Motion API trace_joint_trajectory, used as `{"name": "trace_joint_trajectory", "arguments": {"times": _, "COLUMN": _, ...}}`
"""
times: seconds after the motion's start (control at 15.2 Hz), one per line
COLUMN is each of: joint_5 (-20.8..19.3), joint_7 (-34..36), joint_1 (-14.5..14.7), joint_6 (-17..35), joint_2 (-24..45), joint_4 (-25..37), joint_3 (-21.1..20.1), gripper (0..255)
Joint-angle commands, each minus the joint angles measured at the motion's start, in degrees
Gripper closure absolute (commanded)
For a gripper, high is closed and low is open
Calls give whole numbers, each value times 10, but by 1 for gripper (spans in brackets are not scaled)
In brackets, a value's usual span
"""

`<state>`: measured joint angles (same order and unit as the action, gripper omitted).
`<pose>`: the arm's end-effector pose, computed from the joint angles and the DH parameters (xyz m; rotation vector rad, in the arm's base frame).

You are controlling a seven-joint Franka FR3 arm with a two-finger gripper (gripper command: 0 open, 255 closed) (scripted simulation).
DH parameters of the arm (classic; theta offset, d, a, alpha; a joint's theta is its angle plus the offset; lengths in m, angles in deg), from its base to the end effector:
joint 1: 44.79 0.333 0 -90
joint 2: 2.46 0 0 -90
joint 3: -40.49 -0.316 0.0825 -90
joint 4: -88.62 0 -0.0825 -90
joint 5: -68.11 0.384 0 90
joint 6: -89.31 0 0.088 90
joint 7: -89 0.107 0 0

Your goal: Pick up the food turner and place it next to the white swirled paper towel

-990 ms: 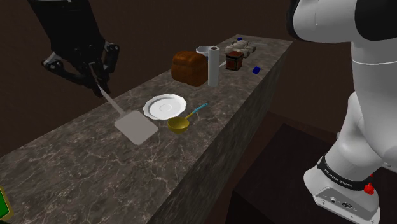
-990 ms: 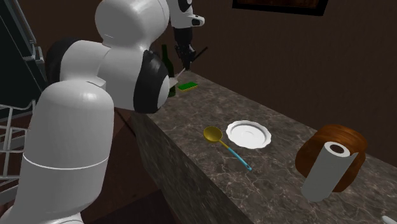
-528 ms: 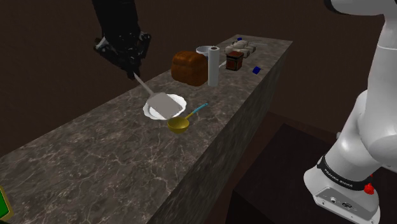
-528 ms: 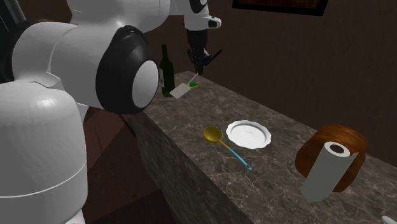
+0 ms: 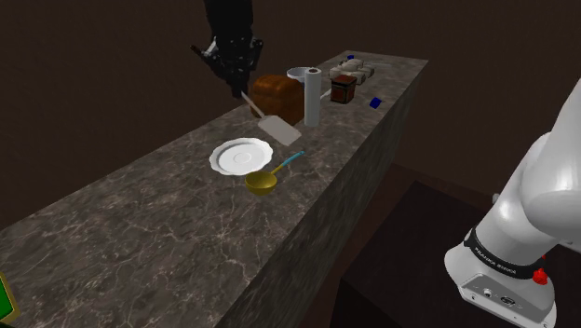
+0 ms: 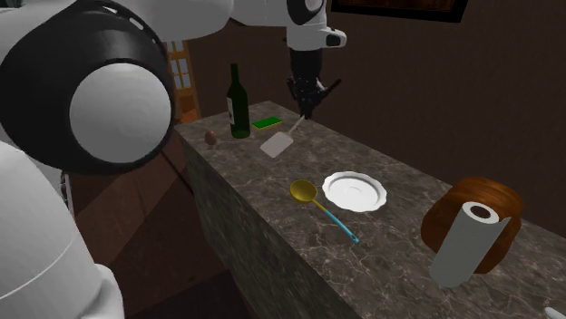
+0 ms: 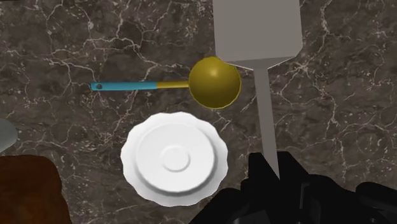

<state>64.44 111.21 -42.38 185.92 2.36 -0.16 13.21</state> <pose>0.5196 0.2762 0.6022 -3.1286 -0.2089 -0.1047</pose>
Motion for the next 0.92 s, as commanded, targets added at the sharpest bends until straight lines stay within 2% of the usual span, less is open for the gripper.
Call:
{"name": "trace_joint_trajectory", "arguments": {"times": 0.0, "joint_5": 11, "joint_7": -36, "joint_1": -20, "joint_6": 2, "joint_2": -18, "joint_4": -17, "joint_3": 15, "gripper": 255}}
{"name": "trace_joint_trajectory", "arguments": {"times": 0.4, "joint_5": 34, "joint_7": -126, "joint_1": -66, "joint_6": 12, "joint_2": -57, "joint_4": -61, "joint_3": 58, "gripper": 255}}
{"name": "trace_joint_trajectory", "arguments": {"times": 0.86, "joint_5": 44, "joint_7": -225, "joint_1": -114, "joint_6": 16, "joint_2": -73, "joint_4": -80, "joint_3": 108, "gripper": 255}}
